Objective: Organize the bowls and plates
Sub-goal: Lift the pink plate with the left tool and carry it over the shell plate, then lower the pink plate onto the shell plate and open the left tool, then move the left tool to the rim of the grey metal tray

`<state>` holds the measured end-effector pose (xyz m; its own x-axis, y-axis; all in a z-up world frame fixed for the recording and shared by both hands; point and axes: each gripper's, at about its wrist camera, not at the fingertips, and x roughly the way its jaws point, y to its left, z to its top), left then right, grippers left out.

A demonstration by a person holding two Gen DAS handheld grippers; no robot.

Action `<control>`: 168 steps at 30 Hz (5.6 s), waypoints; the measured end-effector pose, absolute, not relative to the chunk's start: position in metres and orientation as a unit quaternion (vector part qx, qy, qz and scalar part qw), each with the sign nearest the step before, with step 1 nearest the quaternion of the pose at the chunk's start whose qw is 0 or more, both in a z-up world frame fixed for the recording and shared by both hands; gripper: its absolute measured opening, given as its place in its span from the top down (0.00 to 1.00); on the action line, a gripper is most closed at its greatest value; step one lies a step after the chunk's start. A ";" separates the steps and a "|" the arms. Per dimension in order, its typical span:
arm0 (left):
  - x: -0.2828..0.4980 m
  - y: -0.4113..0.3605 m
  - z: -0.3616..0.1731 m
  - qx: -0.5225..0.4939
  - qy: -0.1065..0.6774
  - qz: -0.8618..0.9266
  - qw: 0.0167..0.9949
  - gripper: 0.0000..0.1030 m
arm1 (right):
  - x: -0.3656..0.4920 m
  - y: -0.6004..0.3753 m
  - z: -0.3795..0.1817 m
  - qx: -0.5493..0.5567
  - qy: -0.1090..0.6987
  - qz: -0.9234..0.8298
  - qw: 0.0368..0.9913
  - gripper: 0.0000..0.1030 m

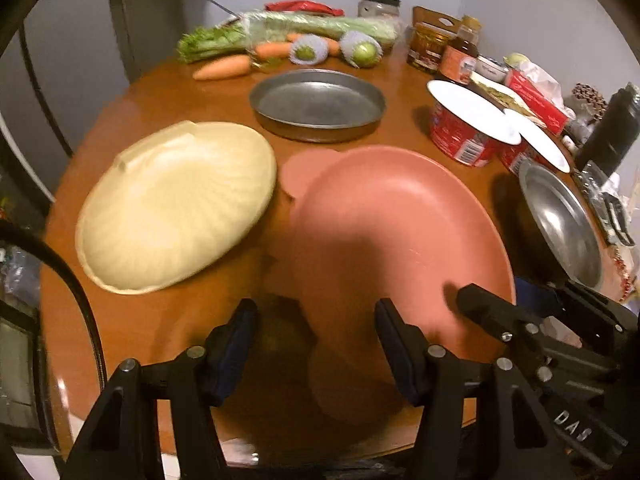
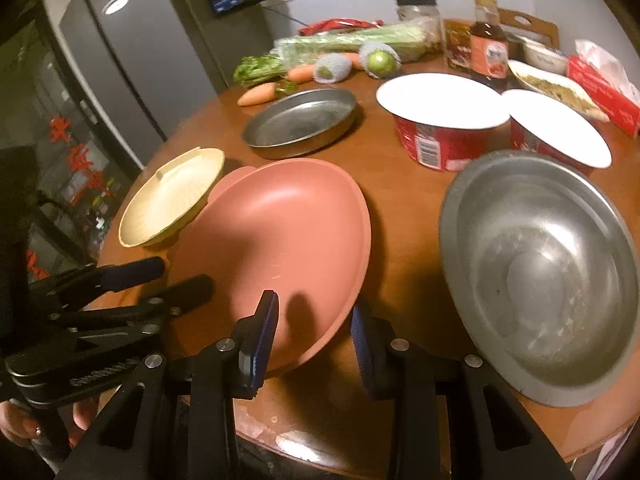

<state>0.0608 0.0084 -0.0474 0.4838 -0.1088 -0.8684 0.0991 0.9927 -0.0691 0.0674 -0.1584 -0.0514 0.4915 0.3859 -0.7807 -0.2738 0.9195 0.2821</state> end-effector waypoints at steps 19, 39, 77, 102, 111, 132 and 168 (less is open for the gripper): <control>0.050 0.013 -0.009 0.019 0.449 -0.068 0.891 0.54 | 0.047 -0.148 -0.024 0.026 0.430 0.195 0.881 0.70; 0.097 0.128 -0.001 0.064 0.460 -0.015 0.886 0.54 | 0.089 -0.014 -0.013 0.029 0.448 0.238 0.861 0.69; 0.142 0.139 -0.031 0.062 0.494 -0.022 0.867 0.54 | 0.085 0.005 -0.019 0.001 0.481 0.284 0.830 0.60; 0.107 0.166 -0.030 -0.032 0.485 0.010 0.874 0.51 | 0.165 -0.011 -0.021 -0.012 0.434 0.253 0.865 0.59; 0.111 0.168 -0.027 -0.035 0.479 0.013 0.877 0.51 | 0.146 -0.019 -0.019 -0.017 0.439 0.266 0.858 0.59; 0.115 0.159 -0.028 -0.034 0.487 0.017 0.873 0.51 | 0.124 -0.039 -0.032 -0.010 0.452 0.260 0.853 0.59; 0.205 0.057 0.030 0.046 0.449 -0.055 0.891 0.45 | 0.172 -0.130 -0.008 0.102 0.430 0.151 0.884 0.58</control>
